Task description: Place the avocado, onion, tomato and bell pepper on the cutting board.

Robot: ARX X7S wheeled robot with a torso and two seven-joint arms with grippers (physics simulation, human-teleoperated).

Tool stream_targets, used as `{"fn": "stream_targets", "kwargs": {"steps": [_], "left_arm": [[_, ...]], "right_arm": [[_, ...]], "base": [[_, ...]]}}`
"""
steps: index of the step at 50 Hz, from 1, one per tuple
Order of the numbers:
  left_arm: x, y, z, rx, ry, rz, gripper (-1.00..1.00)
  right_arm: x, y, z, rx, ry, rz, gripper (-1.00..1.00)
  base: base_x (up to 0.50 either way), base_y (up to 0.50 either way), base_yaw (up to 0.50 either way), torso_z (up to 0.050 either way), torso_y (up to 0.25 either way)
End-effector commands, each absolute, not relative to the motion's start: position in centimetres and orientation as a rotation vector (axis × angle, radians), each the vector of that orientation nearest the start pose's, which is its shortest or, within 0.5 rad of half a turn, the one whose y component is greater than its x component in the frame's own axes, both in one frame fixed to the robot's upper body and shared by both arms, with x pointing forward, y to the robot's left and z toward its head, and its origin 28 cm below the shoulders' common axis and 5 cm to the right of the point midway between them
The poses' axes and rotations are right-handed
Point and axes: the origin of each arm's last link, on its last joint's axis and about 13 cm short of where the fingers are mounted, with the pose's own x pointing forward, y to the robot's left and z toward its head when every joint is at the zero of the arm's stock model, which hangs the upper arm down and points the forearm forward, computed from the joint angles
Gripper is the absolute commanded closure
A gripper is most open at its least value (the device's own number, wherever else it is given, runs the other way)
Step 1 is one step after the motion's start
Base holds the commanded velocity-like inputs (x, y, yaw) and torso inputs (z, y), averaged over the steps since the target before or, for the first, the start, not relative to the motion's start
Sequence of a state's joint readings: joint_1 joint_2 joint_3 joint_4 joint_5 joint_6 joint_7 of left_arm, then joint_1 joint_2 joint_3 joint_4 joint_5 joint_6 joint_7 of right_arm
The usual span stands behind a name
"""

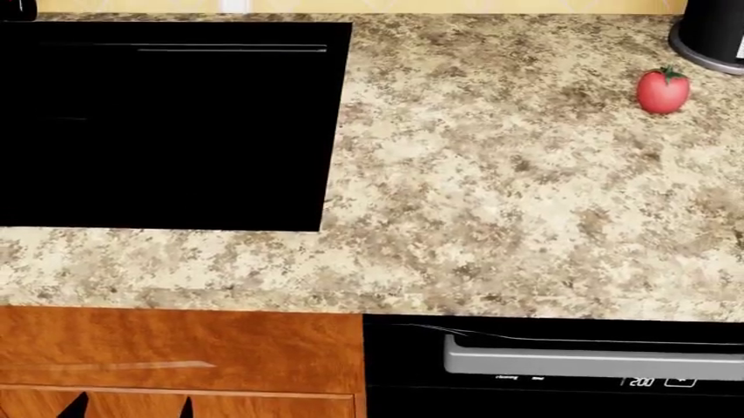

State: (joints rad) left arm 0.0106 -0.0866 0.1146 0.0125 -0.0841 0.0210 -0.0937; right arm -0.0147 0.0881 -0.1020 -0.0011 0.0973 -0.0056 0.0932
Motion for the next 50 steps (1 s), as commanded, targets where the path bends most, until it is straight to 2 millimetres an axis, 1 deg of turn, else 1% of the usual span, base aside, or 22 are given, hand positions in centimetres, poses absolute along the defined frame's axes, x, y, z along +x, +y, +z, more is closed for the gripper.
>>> {"fn": "stream_targets", "kwargs": {"steps": [1, 13, 15, 17, 19, 20, 21, 23, 25, 27, 29, 30, 31, 35, 40, 46, 49, 50], "left_arm": [[20.8, 20.2, 1.7, 0.006, -0.020, -0.018, -1.00], [20.9, 20.2, 2.1, 0.006, -0.037, -0.023, -1.00], [20.8, 20.2, 2.7, 0.057, -0.060, -0.029, -1.00], [20.6, 20.3, 4.7, 0.019, -0.104, -0.042, -1.00], [20.3, 20.6, 7.6, 0.019, -0.158, -0.058, -1.00], [20.1, 20.8, 9.5, 0.011, -0.189, -0.076, -1.00], [19.9, 21.1, 11.6, 0.043, -0.229, -0.098, -1.00], [19.4, 21.6, 14.5, 0.069, -0.280, -0.125, -1.00], [19.0, 22.0, 16.7, 0.073, -0.306, -0.138, -1.00], [18.7, 22.2, 18.6, 0.107, -0.333, -0.160, -1.00], [18.4, 22.4, 20.2, 0.119, -0.352, -0.175, -1.00], [18.4, 22.4, 20.6, 0.124, -0.358, -0.177, -1.00], [18.4, 22.6, 21.3, 0.122, -0.365, -0.181, -1.00], [18.4, 22.8, 22.6, 0.172, -0.389, -0.187, -1.00], [18.3, 22.7, 23.9, 0.170, -0.419, -0.193, -1.00], [17.8, 22.5, 23.6, 0.169, -0.398, -0.206, -1.00], [17.9, 22.7, 23.2, 0.204, -0.385, -0.185, -1.00], [17.9, 22.7, 23.1, 0.184, -0.378, -0.188, -1.00]], "right_arm": [[20.7, -9.7, 1.1, 0.007, 0.007, 0.010, -1.00], [21.0, -9.7, 1.2, 0.000, -0.005, 0.010, -1.00], [21.1, -9.8, 1.6, -0.001, -0.022, 0.010, -1.00], [21.2, -9.9, 3.4, 0.013, -0.040, 0.011, -1.00], [21.1, -10.1, 6.4, -0.010, -0.110, 0.034, -1.00], [21.0, -10.2, 8.4, -0.016, -0.139, 0.055, -1.00], [20.9, -10.4, 10.8, -0.013, -0.178, 0.066, -1.00], [20.8, -10.7, 13.8, -0.012, -0.217, 0.090, -1.00], [20.7, -11.0, 16.3, 0.005, -0.234, 0.110, -1.00], [20.5, -11.3, 18.5, 0.010, -0.251, 0.126, -1.00], [20.4, -11.5, 20.4, 0.012, -0.275, 0.140, -1.00], [20.4, -11.6, 20.9, 0.013, -0.277, 0.143, -1.00], [20.3, -11.7, 21.7, 0.019, -0.285, 0.151, -1.00], [20.4, -11.8, 23.4, 0.036, -0.294, 0.168, -1.00], [20.0, -11.8, 24.3, 0.003, -0.325, 0.187, -1.00], [19.6, -11.9, 24.4, -0.015, -0.331, 0.183, -1.00], [19.6, -12.2, 25.0, -0.020, -0.358, 0.151, -1.00], [19.6, -12.3, 25.0, -0.010, -0.357, 0.148, -1.00]], "base": [[0.00, 0.00, 0.00, 0.050, 0.000], [0.00, 0.00, 0.00, 0.050, 0.000], [0.00, 0.00, 0.00, 0.050, 0.000], [0.00, 0.00, 0.00, 0.000, 0.000], [0.00, 0.00, 0.00, 0.000, 0.000], [0.00, 0.00, 0.00, 0.000, 0.000], [0.00, 0.00, 0.00, 0.000, 0.000], [0.00, 0.00, 0.00, 0.000, 0.000], [0.00, 0.00, 0.00, 0.000, 0.000], [0.00, 0.00, 0.00, 0.000, 0.000], [0.00, 0.00, 0.00, 0.000, 0.000], [0.00, 0.00, 0.00, 0.000, 0.000], [0.00, 0.00, 0.00, 0.000, 0.000], [0.00, 0.00, 0.00, 0.000, 0.000], [0.00, 0.02, 0.00, 0.000, 0.000], [0.00, 0.50, 0.00, 0.000, 0.000], [0.00, 0.50, 0.00, 0.000, 0.000], [0.00, 0.50, 0.00, 0.000, 0.000]]}}
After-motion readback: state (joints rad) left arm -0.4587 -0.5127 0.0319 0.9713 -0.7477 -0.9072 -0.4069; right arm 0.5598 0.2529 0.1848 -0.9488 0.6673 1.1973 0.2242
